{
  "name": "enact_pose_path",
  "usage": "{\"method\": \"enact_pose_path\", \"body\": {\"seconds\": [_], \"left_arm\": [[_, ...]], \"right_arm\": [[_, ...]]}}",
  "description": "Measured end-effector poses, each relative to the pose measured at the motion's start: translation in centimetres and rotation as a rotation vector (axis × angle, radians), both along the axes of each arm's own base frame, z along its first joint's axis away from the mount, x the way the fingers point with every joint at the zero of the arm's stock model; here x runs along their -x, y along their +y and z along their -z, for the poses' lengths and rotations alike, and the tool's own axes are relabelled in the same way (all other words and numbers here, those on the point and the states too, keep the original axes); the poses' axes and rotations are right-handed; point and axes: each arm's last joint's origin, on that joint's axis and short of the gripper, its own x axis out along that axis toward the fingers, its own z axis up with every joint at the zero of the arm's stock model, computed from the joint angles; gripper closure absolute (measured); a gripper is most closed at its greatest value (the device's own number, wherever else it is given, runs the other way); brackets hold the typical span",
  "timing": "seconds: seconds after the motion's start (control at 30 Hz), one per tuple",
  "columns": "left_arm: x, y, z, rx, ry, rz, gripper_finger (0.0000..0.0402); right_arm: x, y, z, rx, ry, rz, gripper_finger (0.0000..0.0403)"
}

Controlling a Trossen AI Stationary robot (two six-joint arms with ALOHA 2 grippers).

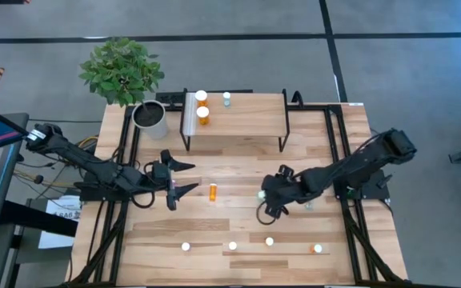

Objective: Pick and place medicine bottles onto shelf by color
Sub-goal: Put the left green pill bottle on the shelf aligned with the other green pill bottle

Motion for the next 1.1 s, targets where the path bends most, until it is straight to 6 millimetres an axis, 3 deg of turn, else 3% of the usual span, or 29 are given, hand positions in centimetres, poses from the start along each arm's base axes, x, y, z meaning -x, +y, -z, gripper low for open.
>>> {"method": "enact_pose_path", "body": {"seconds": [0.17, 0.33, 0.5, 0.7, 1.1], "left_arm": [[0.0, 0.0, 0.1, -0.011, 0.007, -0.007, 0.0111], [0.4, 0.5, -0.4, -0.005, -0.026, -0.146, 0.0111], [1.2, 0.6, -1.0, 0.000, -0.049, -0.169, 0.0111], [1.7, 0.7, -0.5, -0.032, 0.024, -0.195, 0.0111], [2.3, 0.9, -0.6, 0.022, 0.021, -0.157, 0.0111]], "right_arm": [[2.2, -0.6, -0.7, -0.041, -0.165, -0.004, 0.0143], [3.3, -1.1, 0.6, -0.059, -0.252, -0.003, 0.0143], [3.1, -0.7, 1.9, -0.041, -0.239, -0.018, 0.0143], [2.4, -0.2, 3.2, -0.007, -0.213, -0.055, 0.0143], [0.8, -1.1, 4.6, 0.001, -0.222, -0.026, 0.0143]]}}
